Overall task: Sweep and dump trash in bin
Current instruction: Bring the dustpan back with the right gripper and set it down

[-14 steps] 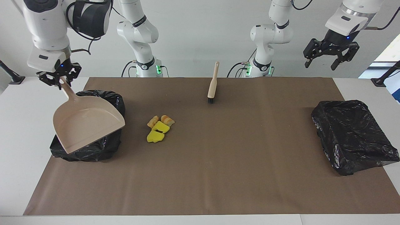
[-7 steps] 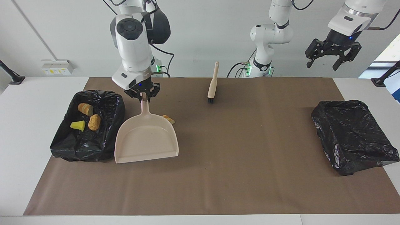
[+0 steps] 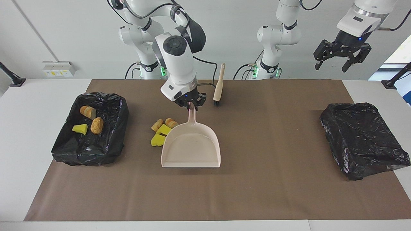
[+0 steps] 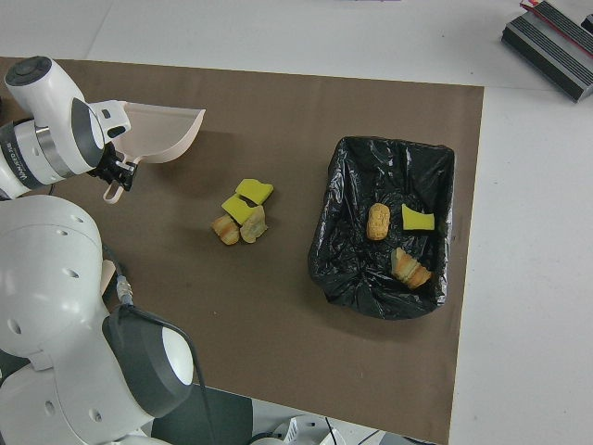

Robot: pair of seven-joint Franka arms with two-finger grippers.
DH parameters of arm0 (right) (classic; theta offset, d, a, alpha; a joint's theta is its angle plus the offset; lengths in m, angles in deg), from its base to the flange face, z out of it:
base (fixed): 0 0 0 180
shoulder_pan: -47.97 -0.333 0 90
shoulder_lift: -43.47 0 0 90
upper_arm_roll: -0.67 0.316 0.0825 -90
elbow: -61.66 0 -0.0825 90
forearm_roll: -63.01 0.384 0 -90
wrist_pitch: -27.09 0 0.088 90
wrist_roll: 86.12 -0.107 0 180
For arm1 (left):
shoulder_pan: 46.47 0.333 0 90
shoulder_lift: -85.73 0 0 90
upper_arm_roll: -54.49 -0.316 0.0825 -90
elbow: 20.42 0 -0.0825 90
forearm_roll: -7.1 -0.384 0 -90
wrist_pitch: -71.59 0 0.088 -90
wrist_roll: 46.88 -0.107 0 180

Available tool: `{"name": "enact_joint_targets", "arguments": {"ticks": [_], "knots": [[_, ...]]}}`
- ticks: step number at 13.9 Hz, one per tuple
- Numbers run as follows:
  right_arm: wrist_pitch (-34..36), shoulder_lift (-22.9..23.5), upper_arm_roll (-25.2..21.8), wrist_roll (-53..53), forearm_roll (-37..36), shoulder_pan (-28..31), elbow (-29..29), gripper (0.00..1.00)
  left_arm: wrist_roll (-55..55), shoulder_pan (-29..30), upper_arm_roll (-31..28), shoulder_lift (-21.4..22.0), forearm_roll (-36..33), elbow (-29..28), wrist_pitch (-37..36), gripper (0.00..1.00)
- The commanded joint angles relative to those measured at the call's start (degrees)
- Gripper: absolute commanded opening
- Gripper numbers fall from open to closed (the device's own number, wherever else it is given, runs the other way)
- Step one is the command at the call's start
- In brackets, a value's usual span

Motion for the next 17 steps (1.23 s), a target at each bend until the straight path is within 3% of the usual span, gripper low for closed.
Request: {"name": "enact_joint_targets", "arguments": {"ticks": [1, 6, 7, 8, 10, 11, 12, 13, 17], "knots": [[-0.9, 7.2, -0.5, -4.5, -0.2, -2.8, -6.8, 0.0, -0.8, 0.9, 0.5, 1.5, 0.5, -2.1, 1.3, 1.0], [-4.6, 6.8, -0.1, -5.1, 0.2, -2.5, -4.3, 0.0, -0.8, 0.8, 0.5, 1.5, 0.5, -2.1, 1.3, 1.0], [-4.6, 6.9, -0.1, -5.2, 0.3, -2.5, -4.1, 0.05, -0.8, 0.9, 0.5, 1.5, 0.5, -2.1, 1.3, 1.0], [-5.8, 7.5, -0.2, -5.3, 0.3, -3.0, -3.7, 0.19, -0.8, 0.9, 0.5, 1.5, 0.5, -2.1, 1.3, 1.0], [-7.2, 7.8, -0.1, -5.3, 0.1, -3.0, -3.2, 0.24, -0.8, 0.9, 0.5, 1.5, 0.5, -2.1, 1.3, 1.0], [-7.0, 7.7, -0.1, -5.2, 0.0, -3.1, -3.2, 0.33, -0.8, 0.8, 0.5, 1.5, 0.5, -2.1, 1.3, 1.0], [-6.5, 7.7, -0.1, -4.7, -0.5, -3.0, -3.3, 0.7, -0.8, 0.9, 0.5, 1.5, 0.5, -2.1, 1.3, 1.0], [-6.2, 7.4, -0.1, -4.3, -0.7, -3.1, -3.4, 1.0, -0.8, 0.9, 0.5, 1.5, 0.5, -2.1, 1.3, 1.0], [-0.7, 2.0, -0.2, -2.8, 0.3, 1.5, -3.3, 1.0, -0.8, 0.8, 0.5, 1.5, 0.5, -2.1, 1.3, 1.0]]}}
